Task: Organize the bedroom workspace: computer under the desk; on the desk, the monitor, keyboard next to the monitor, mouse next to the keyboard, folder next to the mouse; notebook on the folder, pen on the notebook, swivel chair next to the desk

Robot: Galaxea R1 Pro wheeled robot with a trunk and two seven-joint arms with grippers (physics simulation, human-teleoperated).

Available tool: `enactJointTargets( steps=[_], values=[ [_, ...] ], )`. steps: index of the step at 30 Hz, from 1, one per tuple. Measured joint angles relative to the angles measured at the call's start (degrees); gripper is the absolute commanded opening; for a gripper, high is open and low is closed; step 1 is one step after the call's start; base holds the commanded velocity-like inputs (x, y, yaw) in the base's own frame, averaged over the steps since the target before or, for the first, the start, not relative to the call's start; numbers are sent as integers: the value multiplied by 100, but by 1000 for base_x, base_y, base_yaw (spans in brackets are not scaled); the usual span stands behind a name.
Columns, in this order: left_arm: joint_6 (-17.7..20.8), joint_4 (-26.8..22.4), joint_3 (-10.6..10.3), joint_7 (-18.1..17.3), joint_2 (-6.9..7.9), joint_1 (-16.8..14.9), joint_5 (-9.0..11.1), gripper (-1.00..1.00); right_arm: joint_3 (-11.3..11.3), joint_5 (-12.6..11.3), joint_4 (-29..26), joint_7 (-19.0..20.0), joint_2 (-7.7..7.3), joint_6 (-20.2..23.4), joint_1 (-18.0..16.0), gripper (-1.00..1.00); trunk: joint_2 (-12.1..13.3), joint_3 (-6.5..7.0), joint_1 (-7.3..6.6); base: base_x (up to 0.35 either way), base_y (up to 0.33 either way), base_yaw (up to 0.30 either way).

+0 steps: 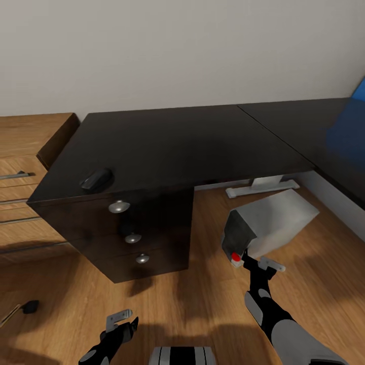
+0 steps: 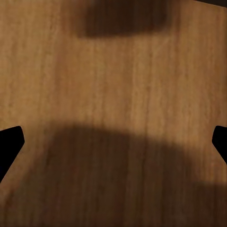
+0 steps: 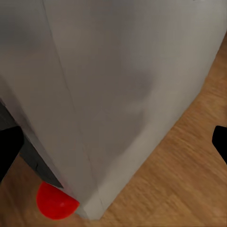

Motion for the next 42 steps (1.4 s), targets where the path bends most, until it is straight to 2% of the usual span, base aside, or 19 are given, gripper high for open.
enactJointTargets(
  steps=[14, 31, 42],
  values=[
    [0, 0, 0, 6, 0, 0, 0, 100, -7, -3, 1, -4, 1, -110, 1, 100, 0, -3, 0, -3, 0, 3],
    [1, 0, 4, 6, 0, 0, 0, 100, -9, -2, 0, 0, 2, -114, 1, 100, 0, -4, 0, -117, -34, 3],
    [0, -1, 4, 7, 0, 1, 0, 100, -40, 1, -4, -7, -2, -121, 0, 100, 0, -54, 0, -8, -2, 140]
  ],
)
